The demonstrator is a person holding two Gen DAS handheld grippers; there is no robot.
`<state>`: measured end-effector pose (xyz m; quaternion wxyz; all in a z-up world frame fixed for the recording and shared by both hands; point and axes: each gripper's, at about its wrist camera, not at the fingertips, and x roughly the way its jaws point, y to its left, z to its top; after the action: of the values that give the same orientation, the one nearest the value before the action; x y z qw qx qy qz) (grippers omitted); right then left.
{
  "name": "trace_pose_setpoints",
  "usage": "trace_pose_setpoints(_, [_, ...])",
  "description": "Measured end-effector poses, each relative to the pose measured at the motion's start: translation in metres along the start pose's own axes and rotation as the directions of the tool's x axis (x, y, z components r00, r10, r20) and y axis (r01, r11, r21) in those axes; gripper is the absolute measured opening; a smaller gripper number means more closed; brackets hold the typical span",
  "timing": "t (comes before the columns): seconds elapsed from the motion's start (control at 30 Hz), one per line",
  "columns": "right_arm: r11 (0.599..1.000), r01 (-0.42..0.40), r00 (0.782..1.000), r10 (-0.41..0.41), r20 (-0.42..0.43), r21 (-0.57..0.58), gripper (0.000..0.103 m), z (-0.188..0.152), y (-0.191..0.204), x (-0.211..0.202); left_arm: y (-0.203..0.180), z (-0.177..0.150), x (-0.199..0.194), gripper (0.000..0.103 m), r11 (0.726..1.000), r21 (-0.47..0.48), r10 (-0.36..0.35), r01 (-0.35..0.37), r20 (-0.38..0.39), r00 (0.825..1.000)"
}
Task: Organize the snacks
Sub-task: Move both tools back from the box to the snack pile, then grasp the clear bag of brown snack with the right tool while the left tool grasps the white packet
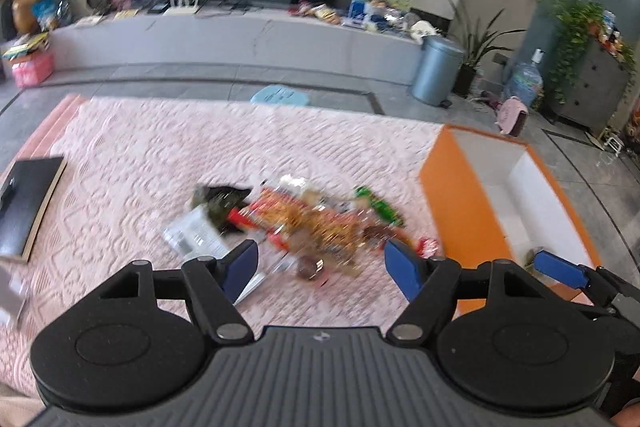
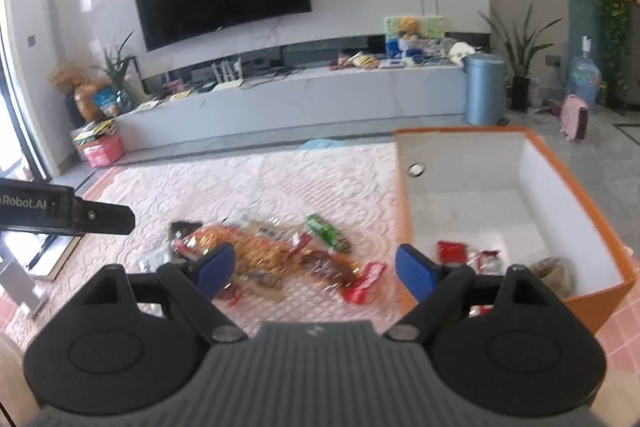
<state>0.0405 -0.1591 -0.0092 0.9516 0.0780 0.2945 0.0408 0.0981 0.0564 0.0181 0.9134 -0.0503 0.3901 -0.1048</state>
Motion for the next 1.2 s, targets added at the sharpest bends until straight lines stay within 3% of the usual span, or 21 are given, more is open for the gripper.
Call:
trace_pose_setpoints(0.2, [0.998,-0.041,0.998,0.039,-0.043,-0.040,0.080,-0.011,0.023,0.023,0.026,-0.014,0.012,0.085,0.998,-0.054,0.020,-0.022,-0.039,0.999])
trace_pose_setpoints(0.47, [0.986,-0.100,0.989,0.084,-0.122,-0.130,0.078,-0.017,0.046,0.066,0.062,-0.012,0.049,0.085,0.979,-0.174,0.087,-0.110,-0.135,0.987])
trace_pose_setpoints(0.6, [0.970,-0.144,0.982,0.115,-0.152,-0.196,0.078,-0.018,0.061,0.095,0.072,-0.008,0.070,0.084,0.971,-0.187,0.117,-0.149,-0.169,0.979])
trace_pose_setpoints(0.87, [0.937,-0.202,0.964,0.138,-0.228,-0.287,0.066,-0.022,0.086,0.156,0.085,-0.003,0.109,0.081,0.959,-0.207,0.143,-0.192,-0.230,0.963])
trace_pose_setpoints(1.1, [0.918,-0.220,0.957,0.138,-0.255,-0.329,0.066,-0.034,0.097,0.187,0.094,-0.005,0.138,0.081,0.948,-0.214,0.176,-0.235,-0.263,0.949])
trace_pose_setpoints(1.2, [0.920,-0.223,0.953,0.138,-0.268,-0.321,0.061,-0.037,0.098,0.196,0.097,-0.007,0.145,0.081,0.943,-0.219,0.190,-0.252,-0.267,0.945])
